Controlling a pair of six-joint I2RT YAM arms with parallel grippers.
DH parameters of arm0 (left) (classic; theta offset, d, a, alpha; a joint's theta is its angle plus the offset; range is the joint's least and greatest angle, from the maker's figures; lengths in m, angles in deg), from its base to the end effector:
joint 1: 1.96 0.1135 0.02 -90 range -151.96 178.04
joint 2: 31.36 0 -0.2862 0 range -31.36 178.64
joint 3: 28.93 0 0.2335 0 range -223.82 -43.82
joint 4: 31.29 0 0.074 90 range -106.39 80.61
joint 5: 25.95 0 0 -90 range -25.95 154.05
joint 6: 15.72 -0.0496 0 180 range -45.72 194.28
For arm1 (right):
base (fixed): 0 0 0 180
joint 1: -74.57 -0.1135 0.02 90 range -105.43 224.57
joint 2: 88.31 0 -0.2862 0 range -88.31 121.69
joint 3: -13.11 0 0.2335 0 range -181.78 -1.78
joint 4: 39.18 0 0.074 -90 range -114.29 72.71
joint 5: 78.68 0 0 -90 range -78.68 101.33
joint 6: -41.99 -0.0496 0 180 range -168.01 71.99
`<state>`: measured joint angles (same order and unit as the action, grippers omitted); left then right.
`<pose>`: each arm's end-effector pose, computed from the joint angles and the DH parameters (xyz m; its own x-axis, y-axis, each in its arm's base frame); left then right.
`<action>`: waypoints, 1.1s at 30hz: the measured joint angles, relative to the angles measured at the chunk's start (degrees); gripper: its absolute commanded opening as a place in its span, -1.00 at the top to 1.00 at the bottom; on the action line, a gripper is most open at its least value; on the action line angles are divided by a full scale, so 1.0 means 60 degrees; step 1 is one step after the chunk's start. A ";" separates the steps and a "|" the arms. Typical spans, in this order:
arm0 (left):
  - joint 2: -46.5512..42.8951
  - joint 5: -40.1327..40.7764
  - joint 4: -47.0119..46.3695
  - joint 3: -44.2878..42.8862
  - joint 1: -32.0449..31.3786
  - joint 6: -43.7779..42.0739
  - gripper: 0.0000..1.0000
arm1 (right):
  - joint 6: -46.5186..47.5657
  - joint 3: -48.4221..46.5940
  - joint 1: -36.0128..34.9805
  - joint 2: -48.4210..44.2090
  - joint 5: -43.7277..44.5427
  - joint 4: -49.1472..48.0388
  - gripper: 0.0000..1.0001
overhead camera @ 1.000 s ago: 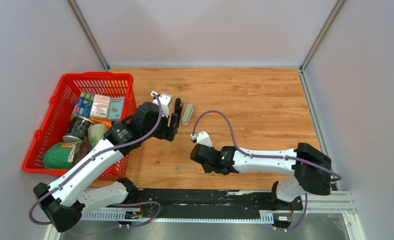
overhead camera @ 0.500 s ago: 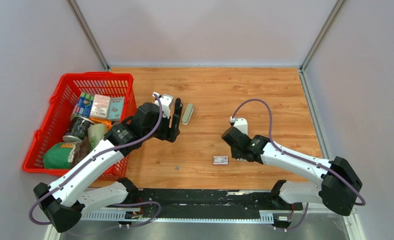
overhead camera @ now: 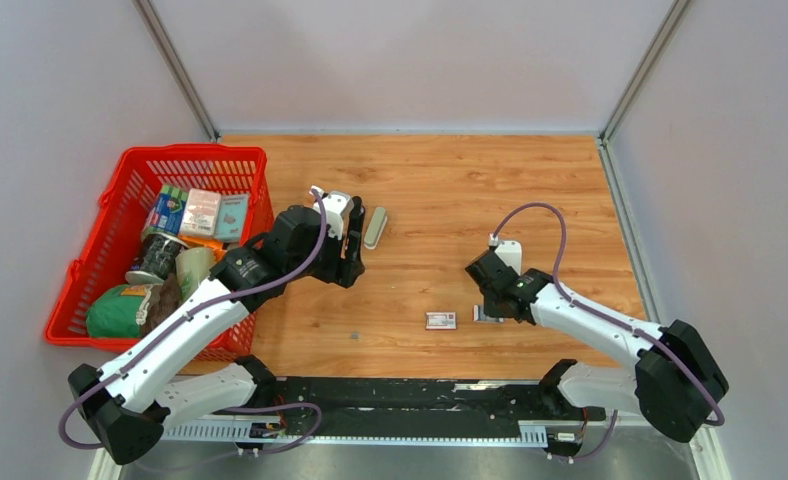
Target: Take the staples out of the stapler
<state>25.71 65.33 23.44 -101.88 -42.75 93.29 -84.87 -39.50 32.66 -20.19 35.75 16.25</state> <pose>0.1410 -0.1202 0.3401 -0.6575 0.1372 -0.7409 0.4504 0.8599 -0.2404 0.1456 0.1031 0.2040 -0.8673 -0.0446 -0.4958 0.0158 0.9930 -0.1169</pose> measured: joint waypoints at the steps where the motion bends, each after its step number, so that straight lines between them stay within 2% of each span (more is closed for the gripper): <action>1: 0.0004 -0.0007 -0.0004 0.0004 0.0000 0.0000 -0.50 | -0.0004 0.0073 0.0091 -0.0022 -0.0015 -0.0007 0.61; 26: 0.0098 -0.0066 -0.0076 0.0124 0.0000 0.0000 -0.50 | 0.0000 0.0226 0.0295 0.0681 -0.0619 -0.1024 0.58; 33: 0.0098 -0.0062 -0.0087 0.0197 0.0000 0.0000 -0.50 | -0.0004 0.0226 0.0299 0.0783 -0.0619 -0.1151 0.49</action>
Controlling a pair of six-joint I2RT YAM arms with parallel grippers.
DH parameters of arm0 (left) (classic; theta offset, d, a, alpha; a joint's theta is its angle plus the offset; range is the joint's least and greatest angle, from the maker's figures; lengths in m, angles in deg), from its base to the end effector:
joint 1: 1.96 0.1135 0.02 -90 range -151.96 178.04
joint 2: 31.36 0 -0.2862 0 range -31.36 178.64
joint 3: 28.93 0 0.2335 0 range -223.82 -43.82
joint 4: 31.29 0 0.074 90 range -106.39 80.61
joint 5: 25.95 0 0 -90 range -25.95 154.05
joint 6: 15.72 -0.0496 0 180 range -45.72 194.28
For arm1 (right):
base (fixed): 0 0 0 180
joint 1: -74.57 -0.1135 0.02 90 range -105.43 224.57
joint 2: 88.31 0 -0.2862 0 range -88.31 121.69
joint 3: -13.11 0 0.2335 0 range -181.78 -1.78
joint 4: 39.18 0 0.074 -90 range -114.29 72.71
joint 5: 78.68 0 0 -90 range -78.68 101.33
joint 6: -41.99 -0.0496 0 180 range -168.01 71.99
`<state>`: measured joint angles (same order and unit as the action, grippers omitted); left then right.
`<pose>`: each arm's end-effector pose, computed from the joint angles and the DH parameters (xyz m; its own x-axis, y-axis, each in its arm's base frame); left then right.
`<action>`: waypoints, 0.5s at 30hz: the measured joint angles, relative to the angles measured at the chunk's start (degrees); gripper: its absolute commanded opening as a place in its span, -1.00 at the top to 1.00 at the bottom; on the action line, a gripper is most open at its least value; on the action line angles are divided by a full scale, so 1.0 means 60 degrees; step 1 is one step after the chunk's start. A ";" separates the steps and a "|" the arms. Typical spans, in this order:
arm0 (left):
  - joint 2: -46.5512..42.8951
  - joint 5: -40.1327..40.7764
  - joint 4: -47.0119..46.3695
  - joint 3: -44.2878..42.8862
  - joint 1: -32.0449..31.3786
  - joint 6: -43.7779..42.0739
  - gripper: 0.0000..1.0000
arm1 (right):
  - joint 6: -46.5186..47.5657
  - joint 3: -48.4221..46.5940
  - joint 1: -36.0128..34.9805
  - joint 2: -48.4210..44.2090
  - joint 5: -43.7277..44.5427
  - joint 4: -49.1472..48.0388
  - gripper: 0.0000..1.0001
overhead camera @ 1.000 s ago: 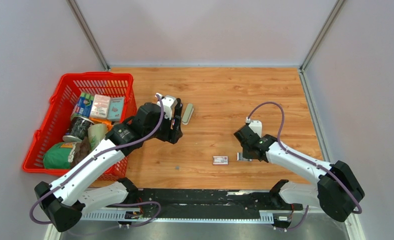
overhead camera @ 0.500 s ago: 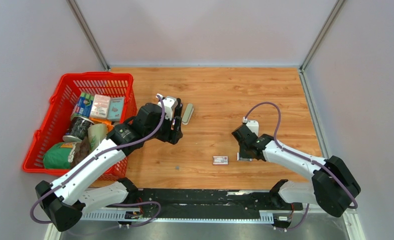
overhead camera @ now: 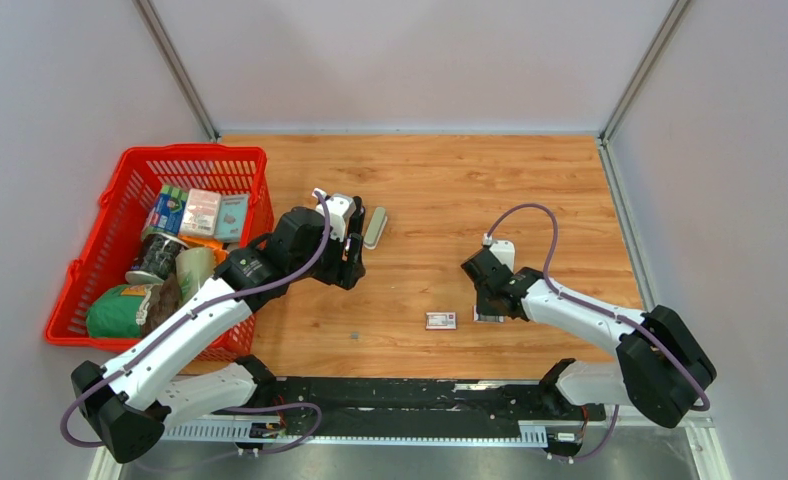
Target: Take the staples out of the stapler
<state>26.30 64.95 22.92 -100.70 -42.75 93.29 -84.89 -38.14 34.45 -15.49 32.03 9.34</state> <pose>0.1428 -0.1222 0.3326 -0.6709 0.1487 -0.7265 0.4501 0.8602 -0.2396 0.1594 0.1113 0.1879 -0.8816 -0.0088 -0.4719 0.0230 0.9978 -0.0616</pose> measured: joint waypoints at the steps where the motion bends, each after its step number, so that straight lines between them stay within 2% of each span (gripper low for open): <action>1: -0.0004 0.0000 -0.0004 0.0000 0.0000 0.0000 -0.50 | 0.0000 0.0000 0.0011 0.0000 0.0000 -0.0018 0.46; 11: 0.0000 -0.0004 -0.0004 0.0000 0.0000 0.0000 -0.50 | -0.0004 0.0004 0.0015 -0.0007 0.0015 -0.0025 0.39; 15: 0.0000 0.0000 -0.0004 0.0000 0.0000 0.0000 -0.50 | 0.0015 0.0004 0.0011 -0.0237 -0.0015 -0.0022 0.29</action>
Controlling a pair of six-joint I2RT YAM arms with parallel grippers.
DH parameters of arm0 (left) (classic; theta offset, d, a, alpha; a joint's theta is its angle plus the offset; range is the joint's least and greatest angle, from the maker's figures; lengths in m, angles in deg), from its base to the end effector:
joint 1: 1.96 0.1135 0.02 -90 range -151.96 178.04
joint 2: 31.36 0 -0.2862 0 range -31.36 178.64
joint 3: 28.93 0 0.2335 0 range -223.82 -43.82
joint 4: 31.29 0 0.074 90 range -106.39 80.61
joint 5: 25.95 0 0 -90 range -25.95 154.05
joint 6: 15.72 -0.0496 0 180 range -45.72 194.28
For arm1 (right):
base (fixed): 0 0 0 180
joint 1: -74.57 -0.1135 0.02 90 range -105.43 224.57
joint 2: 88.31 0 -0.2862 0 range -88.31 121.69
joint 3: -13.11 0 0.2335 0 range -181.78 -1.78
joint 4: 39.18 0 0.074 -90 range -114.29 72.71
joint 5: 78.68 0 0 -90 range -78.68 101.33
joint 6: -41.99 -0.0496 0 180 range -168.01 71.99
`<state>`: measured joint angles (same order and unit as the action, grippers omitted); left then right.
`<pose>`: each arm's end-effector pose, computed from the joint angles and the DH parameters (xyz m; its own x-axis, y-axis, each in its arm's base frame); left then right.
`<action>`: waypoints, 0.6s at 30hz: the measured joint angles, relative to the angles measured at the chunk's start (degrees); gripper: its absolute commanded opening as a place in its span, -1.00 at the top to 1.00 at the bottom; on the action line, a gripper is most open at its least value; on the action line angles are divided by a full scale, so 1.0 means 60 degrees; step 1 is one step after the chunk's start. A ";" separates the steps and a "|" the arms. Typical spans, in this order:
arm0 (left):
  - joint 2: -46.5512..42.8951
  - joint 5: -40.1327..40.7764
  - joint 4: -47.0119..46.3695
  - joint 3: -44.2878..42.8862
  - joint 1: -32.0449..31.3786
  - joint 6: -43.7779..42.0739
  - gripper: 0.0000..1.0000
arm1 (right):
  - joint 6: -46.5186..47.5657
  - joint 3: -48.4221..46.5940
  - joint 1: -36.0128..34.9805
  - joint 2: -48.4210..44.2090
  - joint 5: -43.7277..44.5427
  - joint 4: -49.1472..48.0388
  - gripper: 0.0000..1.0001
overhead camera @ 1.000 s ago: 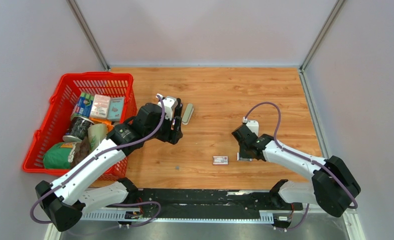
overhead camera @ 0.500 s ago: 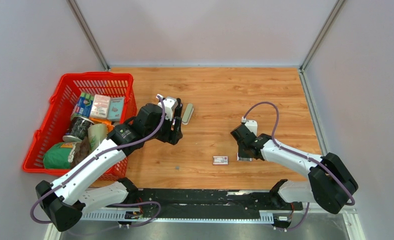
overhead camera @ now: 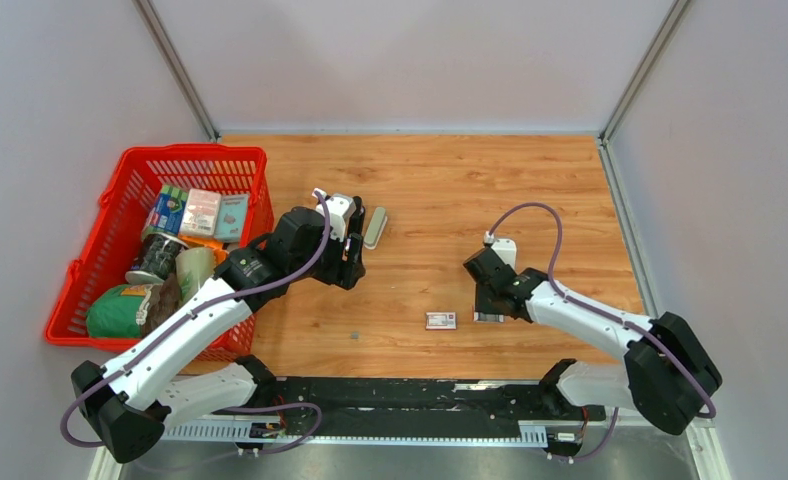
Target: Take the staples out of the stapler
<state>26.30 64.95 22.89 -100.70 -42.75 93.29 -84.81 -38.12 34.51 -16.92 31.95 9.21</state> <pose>0.1428 -0.1222 0.3327 -0.6706 0.1485 -0.7268 0.4502 0.8601 -0.2397 0.1581 0.1101 0.1922 -0.8721 -0.0009 -0.4893 0.0234 0.9988 -0.0435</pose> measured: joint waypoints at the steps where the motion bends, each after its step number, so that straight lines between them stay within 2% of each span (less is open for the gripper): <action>1: 0.0000 0.0000 0.0000 0.0000 0.0000 0.0000 -0.50 | 0.0025 -0.0004 0.0000 -0.0095 -0.0029 0.0000 0.27; 5: 0.0000 0.0029 0.0000 0.0000 0.0000 0.0000 -0.50 | 0.0127 -0.0040 -0.0233 -0.0605 -0.0277 -0.0007 0.22; 10: -0.0007 0.0211 0.0018 0.0000 0.0000 0.0000 -0.50 | 0.0248 -0.0404 -0.1217 -0.0754 -0.0714 -0.0306 0.10; 14: -0.0168 0.0390 0.0091 0.0000 0.0000 0.0018 -0.50 | 0.0648 -0.0812 -0.2444 -0.0572 -0.0925 -0.0882 -0.03; 18: -0.0590 0.0627 0.0248 -0.0004 0.0000 0.0033 -0.50 | 0.1268 -0.1206 -0.3122 0.0058 -0.1322 -0.1639 -0.13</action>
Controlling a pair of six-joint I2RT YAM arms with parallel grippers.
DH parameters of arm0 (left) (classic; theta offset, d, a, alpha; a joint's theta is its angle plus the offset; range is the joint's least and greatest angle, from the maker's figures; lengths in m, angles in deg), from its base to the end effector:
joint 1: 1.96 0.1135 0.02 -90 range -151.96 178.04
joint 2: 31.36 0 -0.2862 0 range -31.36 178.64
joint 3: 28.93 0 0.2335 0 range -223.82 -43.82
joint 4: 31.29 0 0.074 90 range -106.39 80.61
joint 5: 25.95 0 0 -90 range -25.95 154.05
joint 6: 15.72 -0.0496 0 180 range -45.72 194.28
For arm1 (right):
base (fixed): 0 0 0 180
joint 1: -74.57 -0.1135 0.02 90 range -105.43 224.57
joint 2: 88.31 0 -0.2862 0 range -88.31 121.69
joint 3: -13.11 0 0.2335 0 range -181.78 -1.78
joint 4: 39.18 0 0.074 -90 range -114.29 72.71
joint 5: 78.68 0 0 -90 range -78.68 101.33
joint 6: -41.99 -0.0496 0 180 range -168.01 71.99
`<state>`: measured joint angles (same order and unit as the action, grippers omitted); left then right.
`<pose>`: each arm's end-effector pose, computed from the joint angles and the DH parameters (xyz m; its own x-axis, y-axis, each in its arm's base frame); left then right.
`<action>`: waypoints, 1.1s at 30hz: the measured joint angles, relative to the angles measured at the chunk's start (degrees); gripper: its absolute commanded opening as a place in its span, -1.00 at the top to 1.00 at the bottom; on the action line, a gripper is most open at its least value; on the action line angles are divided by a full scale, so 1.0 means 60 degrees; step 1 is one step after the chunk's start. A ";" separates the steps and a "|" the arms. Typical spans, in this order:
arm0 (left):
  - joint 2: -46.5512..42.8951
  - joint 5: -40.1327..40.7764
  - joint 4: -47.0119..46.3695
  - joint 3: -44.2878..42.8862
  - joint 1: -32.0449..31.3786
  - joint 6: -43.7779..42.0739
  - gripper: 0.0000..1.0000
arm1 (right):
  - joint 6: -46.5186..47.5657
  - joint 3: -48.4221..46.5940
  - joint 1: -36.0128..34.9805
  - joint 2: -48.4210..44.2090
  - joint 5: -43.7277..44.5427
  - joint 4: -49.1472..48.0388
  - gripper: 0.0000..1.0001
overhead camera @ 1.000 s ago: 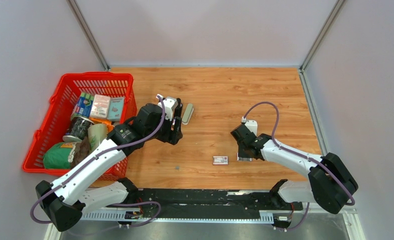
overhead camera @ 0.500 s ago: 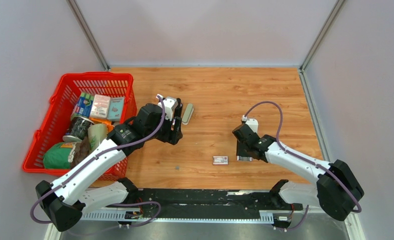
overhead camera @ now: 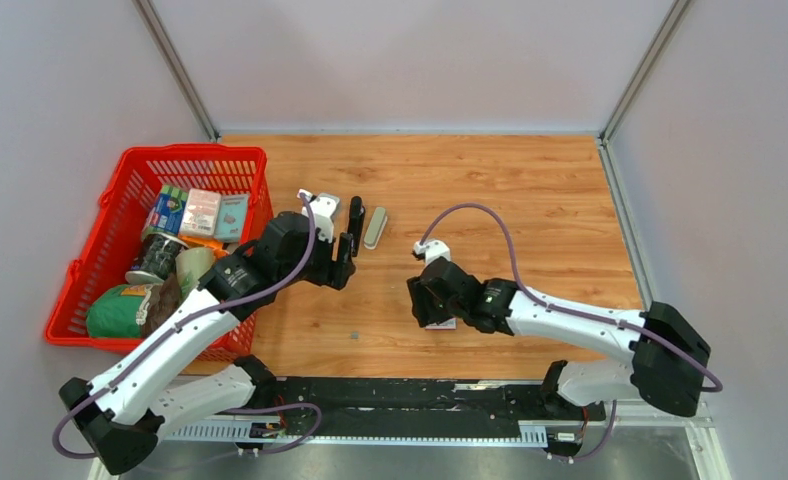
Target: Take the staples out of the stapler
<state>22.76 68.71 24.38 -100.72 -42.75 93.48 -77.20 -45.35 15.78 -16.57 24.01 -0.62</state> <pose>0.1329 -0.1093 0.3403 -0.6384 0.1179 -0.7606 0.4158 0.8844 -0.2119 0.1302 0.1938 0.2354 -0.7283 -0.2839 -0.6236 -0.4683 0.8706 0.1505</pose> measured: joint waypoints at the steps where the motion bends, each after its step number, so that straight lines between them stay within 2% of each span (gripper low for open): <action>1: -0.0124 0.0098 0.0080 -0.0004 0.0000 -0.0004 -0.51 | 0.0219 -0.0109 -0.0069 0.0229 -0.0208 -0.0160 -0.16; 6: -0.0652 0.0852 0.0557 -0.0117 0.0000 -0.0029 -0.50 | 0.1435 -0.0896 -0.0353 0.1406 -0.0987 -0.0459 -0.34; 15: -0.2051 0.2109 0.1049 -0.0459 0.0000 -0.0408 -0.50 | 0.3442 -0.0980 -0.0871 0.2269 -0.2852 -0.2178 -0.49; 23: -0.3031 0.2397 0.1100 -0.0401 0.0000 -0.0554 -0.50 | 0.5905 -0.0831 -0.1198 0.3300 -0.4080 -0.4160 -0.52; 33: -0.3861 0.2459 0.1111 0.0346 0.0000 -0.0619 -0.50 | 0.8309 -0.0532 -0.1198 0.4339 -0.5053 -0.5326 -0.47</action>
<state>-0.40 83.47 31.05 -98.65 -42.75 89.77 -27.34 -48.55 8.59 9.47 -6.30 -32.58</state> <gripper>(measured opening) 0.753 0.745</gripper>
